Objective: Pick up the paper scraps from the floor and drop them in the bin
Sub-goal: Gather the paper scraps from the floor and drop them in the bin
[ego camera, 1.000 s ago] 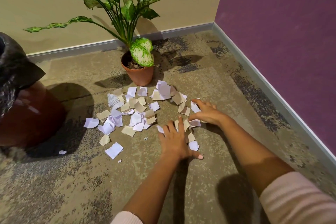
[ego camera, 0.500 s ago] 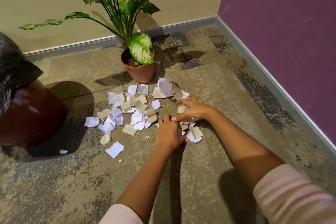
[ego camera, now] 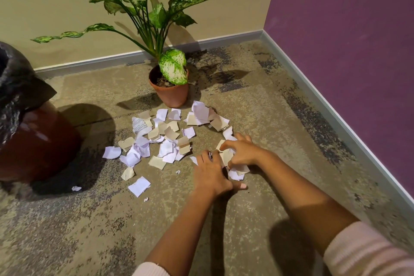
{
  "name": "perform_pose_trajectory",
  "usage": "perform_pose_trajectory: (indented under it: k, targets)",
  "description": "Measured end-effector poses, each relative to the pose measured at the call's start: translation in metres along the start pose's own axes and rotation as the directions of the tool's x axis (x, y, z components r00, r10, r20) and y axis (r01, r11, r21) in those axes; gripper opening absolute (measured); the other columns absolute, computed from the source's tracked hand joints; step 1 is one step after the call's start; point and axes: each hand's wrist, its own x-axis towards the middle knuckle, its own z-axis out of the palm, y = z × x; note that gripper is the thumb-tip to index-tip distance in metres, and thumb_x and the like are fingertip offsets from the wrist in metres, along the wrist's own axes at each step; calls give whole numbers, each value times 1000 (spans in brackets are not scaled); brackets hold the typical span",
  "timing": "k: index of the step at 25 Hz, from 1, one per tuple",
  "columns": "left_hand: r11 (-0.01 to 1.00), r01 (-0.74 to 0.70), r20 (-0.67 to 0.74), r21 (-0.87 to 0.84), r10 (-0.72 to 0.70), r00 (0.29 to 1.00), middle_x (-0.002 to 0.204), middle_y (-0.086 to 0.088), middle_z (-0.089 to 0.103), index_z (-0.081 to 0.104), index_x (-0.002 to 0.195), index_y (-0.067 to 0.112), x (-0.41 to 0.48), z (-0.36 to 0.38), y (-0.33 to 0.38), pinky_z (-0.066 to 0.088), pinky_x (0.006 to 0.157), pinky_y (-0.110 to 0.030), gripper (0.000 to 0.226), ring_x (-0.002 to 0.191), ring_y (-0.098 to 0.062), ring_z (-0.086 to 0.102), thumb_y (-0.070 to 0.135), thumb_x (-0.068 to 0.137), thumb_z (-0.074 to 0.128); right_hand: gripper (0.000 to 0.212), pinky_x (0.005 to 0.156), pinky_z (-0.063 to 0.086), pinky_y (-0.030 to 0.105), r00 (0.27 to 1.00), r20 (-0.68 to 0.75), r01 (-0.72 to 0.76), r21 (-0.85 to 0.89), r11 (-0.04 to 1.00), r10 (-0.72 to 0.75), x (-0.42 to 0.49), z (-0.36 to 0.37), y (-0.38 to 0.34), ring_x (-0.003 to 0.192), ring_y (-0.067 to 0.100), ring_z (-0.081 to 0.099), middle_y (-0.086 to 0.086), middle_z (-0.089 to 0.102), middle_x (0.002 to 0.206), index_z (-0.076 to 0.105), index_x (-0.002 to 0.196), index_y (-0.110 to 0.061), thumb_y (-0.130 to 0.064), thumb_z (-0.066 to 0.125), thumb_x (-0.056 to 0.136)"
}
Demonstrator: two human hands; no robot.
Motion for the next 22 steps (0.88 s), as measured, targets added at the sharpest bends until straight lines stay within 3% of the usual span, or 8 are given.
perform_pose_trajectory:
  k: [3, 7, 10, 15, 18, 22]
  targets:
    - [997, 70, -116, 20, -67, 991, 134, -11, 37, 40, 134, 11, -3, 6, 12, 36, 101, -40, 120, 124, -29, 34, 95, 49, 52, 53, 107, 36, 38, 994, -108, 38, 67, 997, -30, -2, 5, 10, 134, 30, 30, 7, 41, 137, 60, 121, -29, -12, 68, 72]
    - [993, 116, -163, 36, -109, 981, 132, -11, 38, 45, 128, 11, -2, 14, 21, 38, 97, -37, 96, 124, -28, 33, 82, 63, 59, 47, 67, 58, 35, 967, -236, 0, 388, 922, 99, -3, 10, 23, 91, 28, 66, 11, 62, 114, 65, 117, -18, 3, 59, 75]
    - [996, 85, -173, -40, -91, 981, 128, -10, 40, 50, 123, 14, 2, 14, 18, 44, 92, -36, 68, 123, -28, 37, 59, 75, 68, 49, 55, 60, 34, 953, -233, -25, 572, 820, 192, -3, 11, 29, 81, 28, 67, 12, 62, 107, 63, 124, -13, 3, 63, 78]
    - [973, 35, -194, -226, -80, 978, 117, -7, 51, 65, 107, 12, 8, 6, 9, 52, 83, -36, 21, 109, -26, 52, 22, 89, 61, 46, 55, 61, 38, 944, -228, -26, 669, 743, 238, -4, 12, 33, 74, 25, 68, 6, 62, 95, 66, 118, -12, 5, 69, 75]
    - [953, 55, -202, -299, -120, 972, 99, -9, 62, 68, 92, 9, 8, -2, 2, 52, 72, -36, 12, 88, -26, 62, 15, 88, 58, 45, 56, 61, 41, 949, -227, -9, 676, 737, 220, -5, 13, 27, 73, 27, 71, 10, 64, 103, 67, 117, -11, 3, 72, 74]
    - [923, 140, -183, -360, -217, 959, 89, -10, 71, 71, 90, 7, 7, -14, -20, 46, 66, -30, 12, 84, -27, 66, 17, 87, 63, 46, 60, 61, 47, 942, -257, 21, 688, 725, 217, -8, 12, 16, 76, 28, 71, 9, 65, 106, 67, 117, -13, 1, 74, 74]
